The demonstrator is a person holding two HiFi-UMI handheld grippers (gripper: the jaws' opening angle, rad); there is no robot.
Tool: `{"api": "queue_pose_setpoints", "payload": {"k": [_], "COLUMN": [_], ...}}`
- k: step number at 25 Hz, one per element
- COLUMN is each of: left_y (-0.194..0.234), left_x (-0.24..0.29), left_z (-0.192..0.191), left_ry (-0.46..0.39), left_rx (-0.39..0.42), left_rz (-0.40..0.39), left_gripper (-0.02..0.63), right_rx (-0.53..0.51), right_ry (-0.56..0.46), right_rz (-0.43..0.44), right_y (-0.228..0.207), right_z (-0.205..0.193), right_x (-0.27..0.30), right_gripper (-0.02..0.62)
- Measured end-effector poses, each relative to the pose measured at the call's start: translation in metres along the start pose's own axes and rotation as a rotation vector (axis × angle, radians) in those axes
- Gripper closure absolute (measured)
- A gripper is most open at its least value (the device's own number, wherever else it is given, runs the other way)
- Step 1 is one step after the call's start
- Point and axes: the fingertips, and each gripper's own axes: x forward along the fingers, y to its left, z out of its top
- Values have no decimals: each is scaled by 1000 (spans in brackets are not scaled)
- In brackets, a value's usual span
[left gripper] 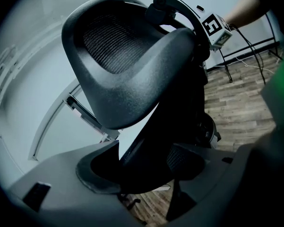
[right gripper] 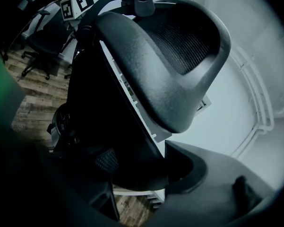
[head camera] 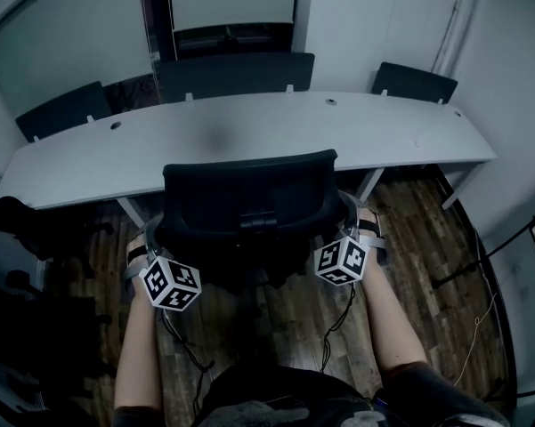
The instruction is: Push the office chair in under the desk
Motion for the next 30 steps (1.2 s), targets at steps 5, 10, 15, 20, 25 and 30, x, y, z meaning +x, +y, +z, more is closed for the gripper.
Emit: {"api": "queue_pose_setpoints", "payload": {"k": [5,10,15,20,25,30], "left_y": [24,41,54,73,80,77], "left_x": [45,80,110,149,165,175], "left_z": [11,15,23,39,45,45], "left_ry": [-23,-44,-63,-66,-67,-78], "left_rx": [11,18,22,23,24,28], "left_rz": [-1,-7,-7,-22,-14,-6], "left_gripper": [298,298,298,298,298,298], "right_rx": [5,7,7,9,12,11], "right_ry": [22,46,61,69,67,56], "right_rz": [-7,-5,1,4,-12,-23], "right_y": [-15,-22,-32,-52,-59,-58], "right_z": [4,8,8,9,8,4], "right_x": [41,74,106,147,162,173], "right_gripper": [311,311,310,311,310,310]}}
